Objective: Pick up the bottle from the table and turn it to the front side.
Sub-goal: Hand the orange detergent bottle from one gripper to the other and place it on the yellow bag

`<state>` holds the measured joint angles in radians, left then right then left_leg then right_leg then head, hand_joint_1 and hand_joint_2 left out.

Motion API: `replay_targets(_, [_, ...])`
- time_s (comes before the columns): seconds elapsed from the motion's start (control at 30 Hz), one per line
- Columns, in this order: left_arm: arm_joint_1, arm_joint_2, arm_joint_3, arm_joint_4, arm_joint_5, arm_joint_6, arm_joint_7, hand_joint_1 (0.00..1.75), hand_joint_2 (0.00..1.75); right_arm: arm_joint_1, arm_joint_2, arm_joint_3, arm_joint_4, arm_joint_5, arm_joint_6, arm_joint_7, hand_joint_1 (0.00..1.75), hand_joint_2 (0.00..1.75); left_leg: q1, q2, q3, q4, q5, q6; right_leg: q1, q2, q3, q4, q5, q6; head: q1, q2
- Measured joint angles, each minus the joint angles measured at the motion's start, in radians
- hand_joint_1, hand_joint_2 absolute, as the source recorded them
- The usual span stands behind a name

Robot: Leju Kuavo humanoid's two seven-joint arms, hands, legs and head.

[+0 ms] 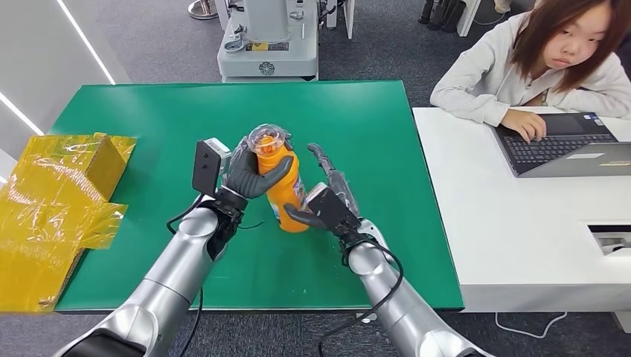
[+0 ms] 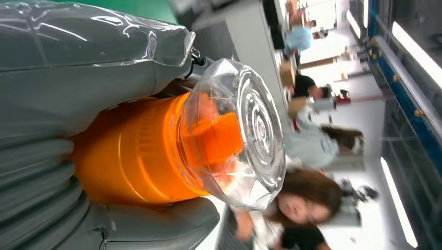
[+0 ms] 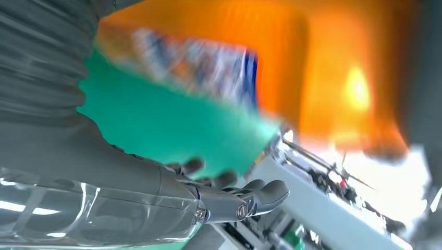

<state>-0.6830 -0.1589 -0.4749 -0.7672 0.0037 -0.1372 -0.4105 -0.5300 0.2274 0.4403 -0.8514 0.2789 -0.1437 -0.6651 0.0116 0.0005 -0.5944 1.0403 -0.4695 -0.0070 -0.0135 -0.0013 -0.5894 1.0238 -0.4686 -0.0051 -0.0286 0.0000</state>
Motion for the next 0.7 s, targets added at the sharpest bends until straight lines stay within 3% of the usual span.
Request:
replay_targets(0.27, [0.010, 0.082, 0.005, -0.057, -0.171, 0.132, 0.009, 1.75, 1.75, 0.183, -0.027, -0.051, -0.311, -0.186, 0.041, -0.031, 0.00, 1.75, 0.000, 0.000, 0.000, -0.001, 0.000, 0.000, 0.000, 0.000, 0.000, 0.000, 0.000, 0.000, 0.000, 0.000])
replay_targets(0.37, [0.011, 0.120, 0.010, -0.075, -0.280, 0.226, 0.008, 1.75, 1.75, 0.268, -0.028, -0.065, -0.420, -0.257, 0.060, -0.035, 0.00, 1.75, 0.000, 0.001, 0.000, -0.001, 0.000, 0.000, 0.000, 0.000, -0.001, 0.000, 0.000, 0.000, 0.000, 0.000])
replay_targets(0.57, [0.012, 0.190, 0.011, -0.111, -0.603, 0.483, 0.020, 1.75, 1.75, 0.372, -0.029, -0.070, -0.569, -0.213, 0.022, -0.036, 0.00, 1.75, 0.000, 0.001, -0.001, -0.001, 0.000, 0.000, 0.000, 0.000, -0.001, 0.000, 0.000, 0.000, 0.000, 0.000])
replay_targets(0.7, [0.012, 0.243, 0.011, -0.141, -0.887, 0.629, 0.089, 1.75, 1.75, 0.408, -0.029, -0.070, -0.634, -0.171, -0.018, -0.036, 0.00, 1.75, 0.000, 0.001, -0.001, -0.001, 0.000, 0.000, 0.000, 0.001, -0.001, 0.000, 0.000, 0.000, 0.000, 0.000])
